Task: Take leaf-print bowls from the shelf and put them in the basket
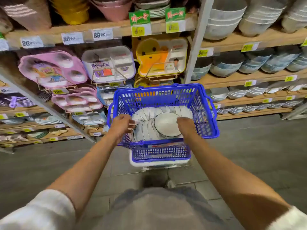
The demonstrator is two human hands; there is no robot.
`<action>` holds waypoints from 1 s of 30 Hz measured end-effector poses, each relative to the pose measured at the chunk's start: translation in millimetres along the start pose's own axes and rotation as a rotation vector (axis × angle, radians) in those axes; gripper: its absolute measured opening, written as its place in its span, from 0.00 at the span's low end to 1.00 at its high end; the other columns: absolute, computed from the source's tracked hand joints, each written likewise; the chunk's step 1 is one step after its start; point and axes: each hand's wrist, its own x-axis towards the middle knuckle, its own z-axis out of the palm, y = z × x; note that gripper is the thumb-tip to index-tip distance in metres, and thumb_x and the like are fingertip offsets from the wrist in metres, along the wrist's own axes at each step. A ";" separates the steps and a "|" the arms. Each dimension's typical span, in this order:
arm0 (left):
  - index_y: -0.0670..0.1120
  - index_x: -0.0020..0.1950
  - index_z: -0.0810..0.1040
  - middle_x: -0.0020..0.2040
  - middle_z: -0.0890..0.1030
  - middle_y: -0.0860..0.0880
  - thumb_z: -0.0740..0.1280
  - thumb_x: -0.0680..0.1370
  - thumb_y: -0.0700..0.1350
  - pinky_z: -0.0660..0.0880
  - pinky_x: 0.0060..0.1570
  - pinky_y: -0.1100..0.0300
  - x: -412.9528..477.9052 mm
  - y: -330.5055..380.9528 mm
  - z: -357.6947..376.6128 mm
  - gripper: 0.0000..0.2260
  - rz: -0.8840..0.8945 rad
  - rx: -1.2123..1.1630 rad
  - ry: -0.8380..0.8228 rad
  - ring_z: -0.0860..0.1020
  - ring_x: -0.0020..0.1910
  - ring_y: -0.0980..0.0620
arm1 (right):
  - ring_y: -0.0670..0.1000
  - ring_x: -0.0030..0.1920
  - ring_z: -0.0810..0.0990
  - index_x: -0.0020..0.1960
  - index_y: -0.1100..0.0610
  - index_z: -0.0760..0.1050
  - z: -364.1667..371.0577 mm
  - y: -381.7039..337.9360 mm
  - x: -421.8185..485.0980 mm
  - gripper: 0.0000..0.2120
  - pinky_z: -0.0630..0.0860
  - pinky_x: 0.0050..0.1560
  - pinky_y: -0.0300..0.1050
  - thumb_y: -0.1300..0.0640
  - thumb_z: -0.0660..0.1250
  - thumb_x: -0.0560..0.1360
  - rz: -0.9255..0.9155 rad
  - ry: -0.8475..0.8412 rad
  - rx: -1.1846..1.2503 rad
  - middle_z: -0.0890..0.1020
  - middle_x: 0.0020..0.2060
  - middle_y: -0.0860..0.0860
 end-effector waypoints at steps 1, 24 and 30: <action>0.44 0.45 0.74 0.44 0.79 0.44 0.59 0.81 0.41 0.73 0.36 0.57 10.3 3.0 5.6 0.07 -0.013 0.040 -0.009 0.77 0.37 0.49 | 0.61 0.57 0.79 0.59 0.67 0.78 1.1 -2.3 10.3 0.14 0.75 0.50 0.47 0.60 0.60 0.78 -0.008 0.007 -0.094 0.80 0.56 0.64; 0.49 0.50 0.76 0.53 0.75 0.47 0.63 0.80 0.42 0.74 0.45 0.58 156.3 15.6 60.9 0.04 -0.175 0.594 -0.615 0.73 0.53 0.50 | 0.66 0.62 0.75 0.71 0.63 0.66 13.4 -0.1 96.0 0.22 0.74 0.62 0.58 0.66 0.56 0.78 0.296 -0.161 -0.718 0.73 0.65 0.64; 0.48 0.46 0.75 0.45 0.74 0.46 0.65 0.77 0.43 0.71 0.47 0.54 154.4 31.3 56.7 0.01 -0.204 0.563 -0.637 0.72 0.47 0.48 | 0.69 0.47 0.80 0.68 0.66 0.68 -5.6 -31.7 83.3 0.21 0.80 0.48 0.62 0.72 0.50 0.77 0.410 -0.132 -0.413 0.72 0.63 0.66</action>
